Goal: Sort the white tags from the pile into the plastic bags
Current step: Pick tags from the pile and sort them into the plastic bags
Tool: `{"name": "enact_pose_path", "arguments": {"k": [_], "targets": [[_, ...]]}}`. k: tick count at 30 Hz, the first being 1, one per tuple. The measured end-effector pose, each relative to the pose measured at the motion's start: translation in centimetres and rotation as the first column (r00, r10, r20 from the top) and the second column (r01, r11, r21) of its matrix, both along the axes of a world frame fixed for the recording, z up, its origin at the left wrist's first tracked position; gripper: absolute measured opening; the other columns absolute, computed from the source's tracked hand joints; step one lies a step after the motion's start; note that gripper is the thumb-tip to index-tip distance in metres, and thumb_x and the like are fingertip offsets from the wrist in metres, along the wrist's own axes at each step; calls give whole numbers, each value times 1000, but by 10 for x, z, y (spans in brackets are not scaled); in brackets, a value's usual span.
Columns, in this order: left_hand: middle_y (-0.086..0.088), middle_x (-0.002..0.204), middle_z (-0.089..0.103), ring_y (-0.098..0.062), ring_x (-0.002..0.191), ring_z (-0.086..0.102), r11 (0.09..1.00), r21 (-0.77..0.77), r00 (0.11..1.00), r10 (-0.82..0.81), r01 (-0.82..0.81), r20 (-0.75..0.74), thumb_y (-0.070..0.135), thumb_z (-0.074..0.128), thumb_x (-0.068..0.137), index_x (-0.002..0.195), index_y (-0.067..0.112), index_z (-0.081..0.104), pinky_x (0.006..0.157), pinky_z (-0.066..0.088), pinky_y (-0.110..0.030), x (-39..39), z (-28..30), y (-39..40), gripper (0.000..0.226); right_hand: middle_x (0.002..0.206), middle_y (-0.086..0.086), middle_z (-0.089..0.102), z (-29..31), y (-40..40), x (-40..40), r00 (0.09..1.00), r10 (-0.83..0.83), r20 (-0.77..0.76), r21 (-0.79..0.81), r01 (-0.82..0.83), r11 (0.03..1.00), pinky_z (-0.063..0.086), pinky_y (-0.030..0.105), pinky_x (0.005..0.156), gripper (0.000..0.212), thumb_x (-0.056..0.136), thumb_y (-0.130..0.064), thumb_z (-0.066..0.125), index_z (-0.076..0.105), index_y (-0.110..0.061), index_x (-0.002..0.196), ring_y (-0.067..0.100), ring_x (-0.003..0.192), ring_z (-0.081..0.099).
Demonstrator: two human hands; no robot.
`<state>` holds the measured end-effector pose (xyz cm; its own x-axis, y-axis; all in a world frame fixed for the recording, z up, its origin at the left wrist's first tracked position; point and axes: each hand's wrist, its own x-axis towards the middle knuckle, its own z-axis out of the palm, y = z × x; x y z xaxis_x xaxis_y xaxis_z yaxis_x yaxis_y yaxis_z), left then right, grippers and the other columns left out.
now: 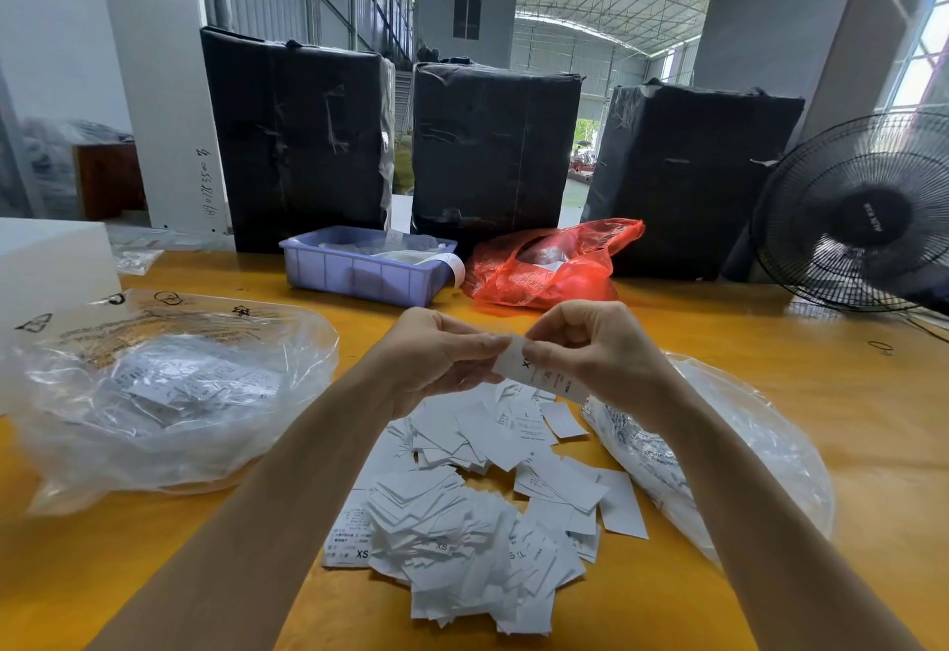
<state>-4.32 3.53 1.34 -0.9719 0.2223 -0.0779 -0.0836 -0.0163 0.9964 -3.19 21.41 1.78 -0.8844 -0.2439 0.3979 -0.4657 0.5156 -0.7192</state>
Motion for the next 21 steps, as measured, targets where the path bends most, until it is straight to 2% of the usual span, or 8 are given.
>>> {"name": "enact_pose_path", "arguments": {"k": [3,7,11,13,15,18,21], "targets": [[-11,75,74,-16,64,72,1000,-7,1000,11,-11,-4,19,76,57,85,2,73,51,54,-18,0,0,1,33,81,4,69,-1,0,0,996,30,84,-35,-27,999,54,21,63,7,81,-11,71,69,-17,78,16,74,66],[-11,75,74,-14,63,71,1000,-27,1000,-13,13,-14,21,76,53,85,3,73,51,53,-18,1,0,2,36,81,12,70,-1,3,0,987,74,145,-160,-51,986,55,25,63,12,75,-9,75,71,-17,84,19,74,66],[-8,73,74,-14,63,71,998,-49,998,-51,49,-32,25,77,54,82,7,73,51,52,-17,5,-4,9,33,87,7,69,-2,-2,1,995,51,88,-150,-38,988,56,21,66,32,65,-23,78,65,-17,94,15,78,67],[-5,68,73,-12,60,70,1000,-6,999,13,-13,-48,25,77,59,80,8,72,50,52,-16,3,-6,12,28,94,5,66,-3,-2,-1,999,-12,43,-126,17,992,57,24,69,41,68,-29,75,60,-15,103,15,84,65],[-6,70,72,-10,58,69,993,71,994,100,-96,-47,21,75,71,86,6,71,50,52,-17,0,-7,13,21,99,7,64,-5,0,-5,995,-95,-9,-160,92,983,59,29,71,38,77,-21,73,59,-10,110,18,88,65],[-7,74,71,-10,58,69,975,150,986,168,-164,-17,19,74,77,91,5,70,49,51,-16,-2,-10,15,20,91,8,67,-8,-2,-7,985,-143,-92,-267,114,957,58,22,66,28,81,-10,71,65,-1,107,16,81,68],[0,67,71,-8,58,66,980,106,984,174,-169,-45,19,77,73,86,8,73,46,48,-17,-2,-16,20,18,93,7,71,-14,-9,-7,986,-82,-143,-186,55,981,58,24,69,26,81,-9,71,70,-2,105,14,79,69]]}}
